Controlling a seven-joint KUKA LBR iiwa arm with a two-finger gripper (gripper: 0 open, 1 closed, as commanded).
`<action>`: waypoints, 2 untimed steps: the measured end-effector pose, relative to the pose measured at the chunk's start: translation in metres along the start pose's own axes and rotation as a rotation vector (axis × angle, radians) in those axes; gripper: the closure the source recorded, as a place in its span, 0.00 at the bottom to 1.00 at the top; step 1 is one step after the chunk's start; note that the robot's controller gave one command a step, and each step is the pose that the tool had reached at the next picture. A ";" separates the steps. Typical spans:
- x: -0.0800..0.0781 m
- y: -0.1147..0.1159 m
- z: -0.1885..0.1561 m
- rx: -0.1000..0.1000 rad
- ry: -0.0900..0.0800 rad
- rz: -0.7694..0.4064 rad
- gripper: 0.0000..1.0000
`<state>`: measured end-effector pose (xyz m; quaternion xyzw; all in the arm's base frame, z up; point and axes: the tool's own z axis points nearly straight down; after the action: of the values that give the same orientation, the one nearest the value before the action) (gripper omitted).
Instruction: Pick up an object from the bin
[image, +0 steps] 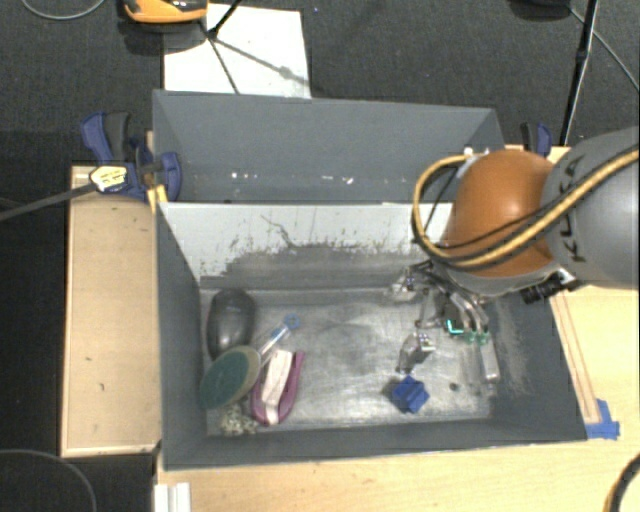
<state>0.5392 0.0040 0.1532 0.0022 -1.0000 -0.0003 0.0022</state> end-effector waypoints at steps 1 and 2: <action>-0.002 0.000 -0.004 0.000 -0.007 0.000 1.00; -0.002 0.000 -0.004 0.000 -0.007 0.000 0.00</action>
Offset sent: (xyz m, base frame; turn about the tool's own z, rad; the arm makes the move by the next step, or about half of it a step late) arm 0.0000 0.0000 0.0000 0.0000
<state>0.5411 0.0040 0.1568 0.0021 -1.0000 -0.0003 -0.0015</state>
